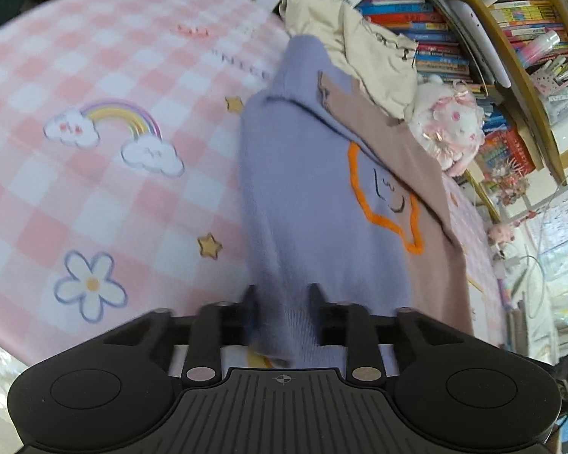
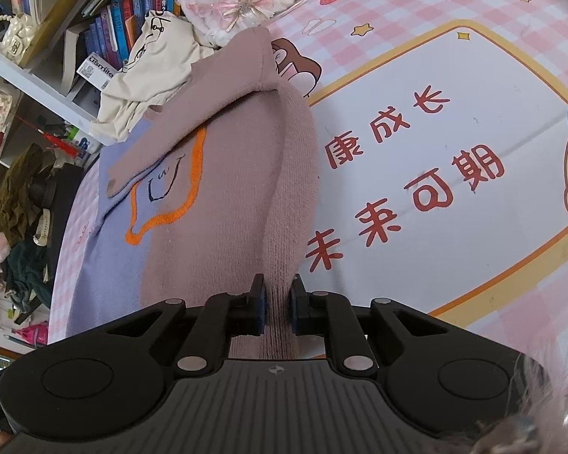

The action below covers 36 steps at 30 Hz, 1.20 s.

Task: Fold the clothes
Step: 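Hold both side edges and lift them slightly off the mat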

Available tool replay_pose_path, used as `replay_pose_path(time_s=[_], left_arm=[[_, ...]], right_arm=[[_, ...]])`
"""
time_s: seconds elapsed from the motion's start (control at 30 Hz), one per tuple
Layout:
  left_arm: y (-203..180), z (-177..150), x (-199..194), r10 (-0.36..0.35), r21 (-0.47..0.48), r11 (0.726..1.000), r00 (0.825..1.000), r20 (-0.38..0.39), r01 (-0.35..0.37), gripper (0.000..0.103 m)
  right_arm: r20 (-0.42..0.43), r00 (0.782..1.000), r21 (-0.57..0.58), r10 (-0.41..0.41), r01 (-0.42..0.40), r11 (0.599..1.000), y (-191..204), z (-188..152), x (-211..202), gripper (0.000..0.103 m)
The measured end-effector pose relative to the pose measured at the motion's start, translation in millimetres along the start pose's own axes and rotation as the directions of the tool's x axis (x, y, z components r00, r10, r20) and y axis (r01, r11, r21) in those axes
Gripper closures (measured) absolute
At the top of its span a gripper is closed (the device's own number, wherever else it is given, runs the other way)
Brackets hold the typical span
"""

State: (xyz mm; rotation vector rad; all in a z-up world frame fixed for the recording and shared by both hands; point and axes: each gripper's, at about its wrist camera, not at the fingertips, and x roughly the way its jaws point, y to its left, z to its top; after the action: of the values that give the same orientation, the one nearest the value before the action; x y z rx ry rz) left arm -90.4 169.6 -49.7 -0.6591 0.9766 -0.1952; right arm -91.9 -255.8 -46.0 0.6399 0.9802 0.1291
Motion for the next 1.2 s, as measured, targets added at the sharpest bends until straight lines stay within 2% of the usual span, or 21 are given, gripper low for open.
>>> replay_pose_path(time_s=[0.03, 0.17, 0.2, 0.27, 0.3, 0.43, 0.5, 0.67, 0.8, 1.0, 1.2], left_arm=[[2, -1, 1, -0.021, -0.003, 1.0, 1.0, 0.006, 0.021, 0.059], [5, -1, 4, -0.049, -0.032, 0.998, 0.998, 0.029, 0.05, 0.061], [4, -1, 5, -0.041, -0.029, 0.999, 0.999, 0.03, 0.042, 0.065], [1, 0, 8, -0.001, -0.002, 1.0, 1.0, 0.025, 0.001, 0.092], [0, 0, 8, 0.015, 0.007, 1.0, 1.0, 0.024, -0.015, 0.099], [-5, -1, 0, 0.029, 0.048, 0.998, 0.997, 0.074, -0.033, 0.099], [-6, 0, 1, 0.041, 0.071, 0.996, 0.997, 0.063, -0.045, 0.099], [5, 0, 4, 0.022, 0.032, 0.999, 1.0, 0.013, -0.022, 0.098], [13, -1, 4, -0.011, -0.008, 1.0, 1.0, -0.005, 0.011, 0.093], [19, -1, 5, -0.042, -0.061, 0.997, 0.999, -0.005, 0.042, 0.093], [13, -1, 7, -0.022, -0.021, 1.0, 1.0, -0.006, 0.021, 0.097]], right_arm=[[-0.001, 1.0, -0.002, 0.001, -0.001, 1.0, 0, 0, 0, 0.091], [-0.008, 1.0, -0.02, 0.004, -0.004, 1.0, 0, 0, 0, 0.091], [-0.01, 1.0, -0.024, 0.004, -0.004, 1.0, 0, 0, -1, 0.091], [-0.014, 1.0, -0.032, 0.003, -0.004, 0.999, 1, 0, -1, 0.091], [-0.011, 1.0, -0.046, -0.01, 0.009, 0.999, 2, 0, -2, 0.091], [0.028, 1.0, -0.12, -0.01, 0.014, 0.993, 11, -1, -15, 0.091], [0.034, 0.999, -0.135, 0.011, -0.006, 0.991, 14, -1, -20, 0.091], [-0.025, 0.999, -0.077, -0.021, 0.019, 0.997, 3, -2, -9, 0.091], [-0.041, 0.999, -0.028, 0.017, -0.018, 0.999, -6, -3, -8, 0.088], [-0.054, 0.998, 0.002, 0.041, -0.041, 0.999, -9, -2, -8, 0.087], [-0.054, 0.998, -0.02, 0.023, -0.024, 1.0, -8, -3, -9, 0.092]])
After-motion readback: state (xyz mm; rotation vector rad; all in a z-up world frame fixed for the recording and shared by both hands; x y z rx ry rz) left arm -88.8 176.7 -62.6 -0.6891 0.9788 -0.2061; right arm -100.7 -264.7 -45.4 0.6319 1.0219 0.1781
